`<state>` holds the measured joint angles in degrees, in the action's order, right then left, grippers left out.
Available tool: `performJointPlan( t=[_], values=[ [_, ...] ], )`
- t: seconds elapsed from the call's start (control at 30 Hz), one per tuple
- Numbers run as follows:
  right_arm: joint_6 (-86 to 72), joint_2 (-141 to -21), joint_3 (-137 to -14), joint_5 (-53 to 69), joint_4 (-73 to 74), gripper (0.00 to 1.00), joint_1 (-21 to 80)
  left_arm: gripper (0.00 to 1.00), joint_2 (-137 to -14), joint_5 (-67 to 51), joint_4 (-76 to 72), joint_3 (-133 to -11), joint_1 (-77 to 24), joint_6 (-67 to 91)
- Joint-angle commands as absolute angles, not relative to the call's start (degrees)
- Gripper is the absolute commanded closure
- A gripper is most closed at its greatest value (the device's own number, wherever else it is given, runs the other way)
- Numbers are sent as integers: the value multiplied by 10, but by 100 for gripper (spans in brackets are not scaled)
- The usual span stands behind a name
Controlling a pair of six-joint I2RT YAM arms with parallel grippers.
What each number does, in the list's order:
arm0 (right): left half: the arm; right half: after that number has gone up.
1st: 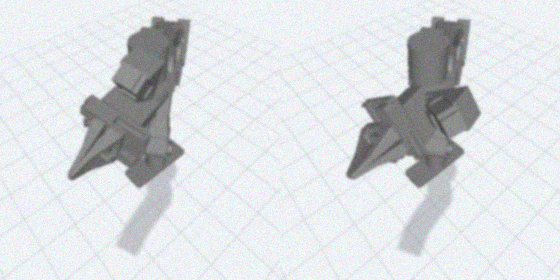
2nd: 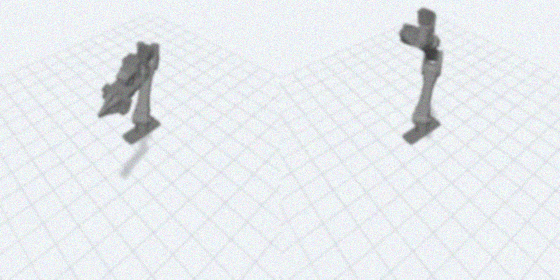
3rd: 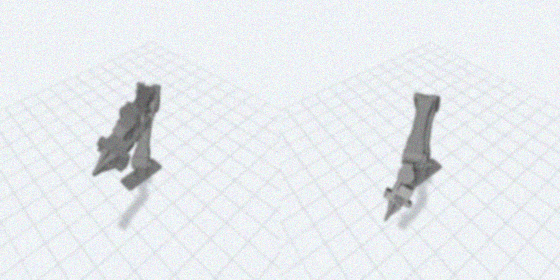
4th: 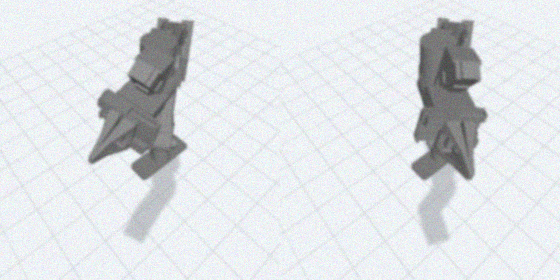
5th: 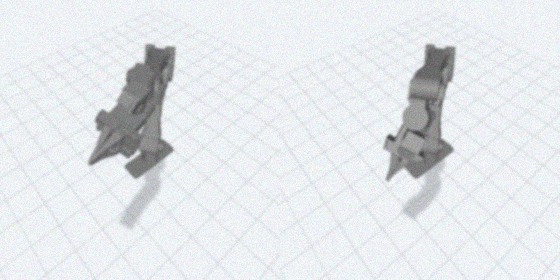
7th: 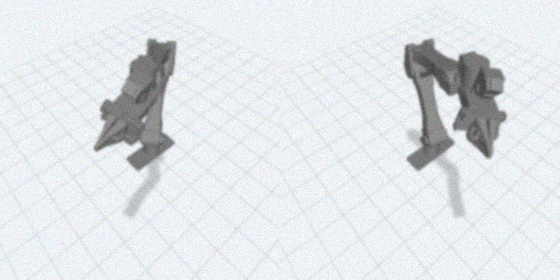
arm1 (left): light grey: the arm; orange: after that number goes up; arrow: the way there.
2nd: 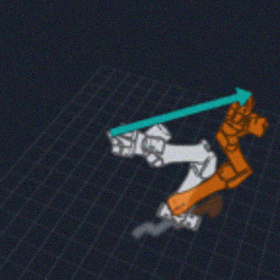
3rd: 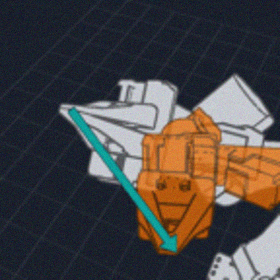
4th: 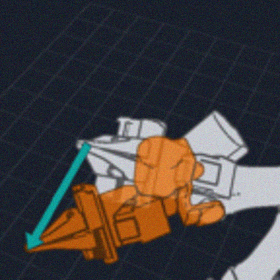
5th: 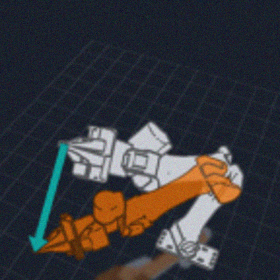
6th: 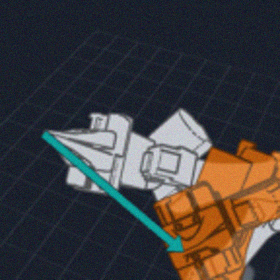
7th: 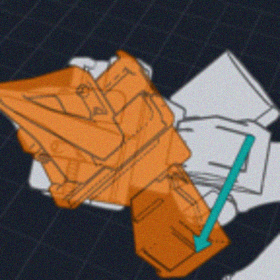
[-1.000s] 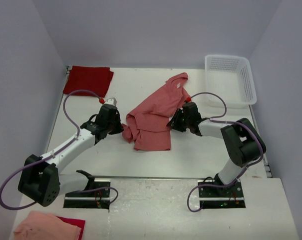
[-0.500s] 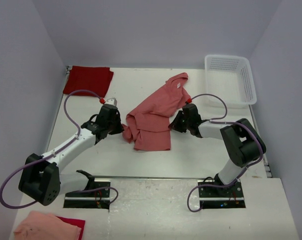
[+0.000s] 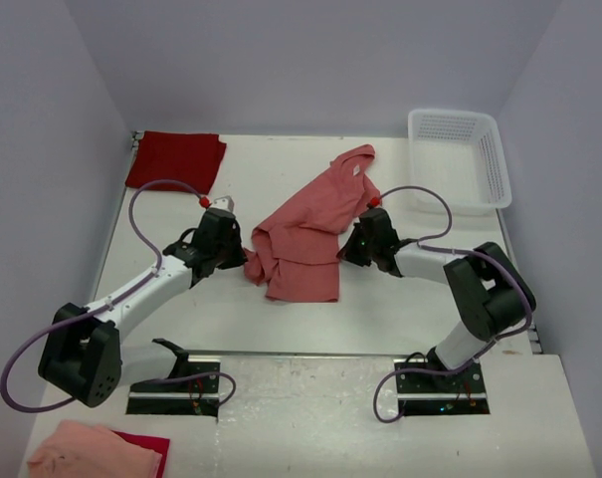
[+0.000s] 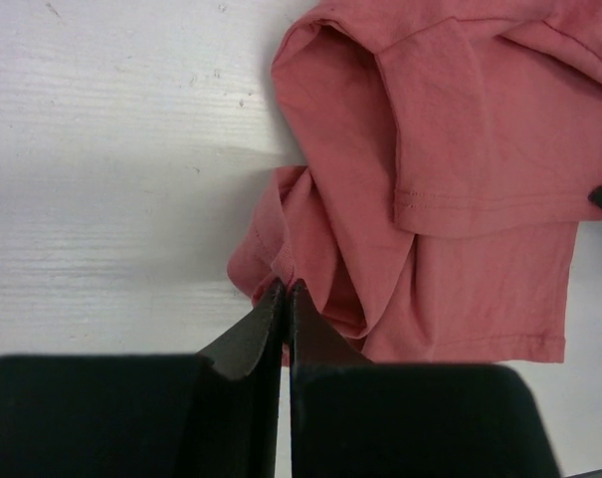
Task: Fold and stack the t-shirts
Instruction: Flatten out the tshirt
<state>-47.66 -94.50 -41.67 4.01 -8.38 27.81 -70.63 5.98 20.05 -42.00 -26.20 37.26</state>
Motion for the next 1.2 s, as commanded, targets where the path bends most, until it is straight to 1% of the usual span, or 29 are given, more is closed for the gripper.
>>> performJointPlan(
  t=[0.0,0.13,0.23,0.33,0.53,0.63,0.77,0.83,0.97,1.13,1.17],
  values=[
    [-455,-898,-446,-21,-19,100,293,100,-714,61,174,-408,-258,364],
    [-425,-854,-474,-60,28,100,294,100,-723,58,157,-396,-258,364],
    [-389,-837,-508,-67,57,100,294,100,-739,57,143,-388,-258,363],
    [-329,-838,-554,-71,82,100,294,100,-755,56,133,-385,-258,359],
    [-269,-852,-671,-82,129,100,274,100,-761,81,148,-401,-258,346],
    [-256,-858,-709,-76,155,100,256,100,-746,91,163,-409,-258,345],
    [-216,-862,-795,-82,204,100,230,100,-713,105,206,-430,-258,343],
    [-202,-859,-828,-88,223,100,211,100,-685,121,248,-459,-258,338],
    [-165,-841,-937,-69,284,100,167,100,-613,160,331,-529,-258,325],
    [-123,-829,-1054,-49,341,100,145,100,-573,223,451,-683,-258,296],
    [-118,-831,-1104,-42,370,100,145,100,-566,240,465,-725,-258,293]
  ],
)
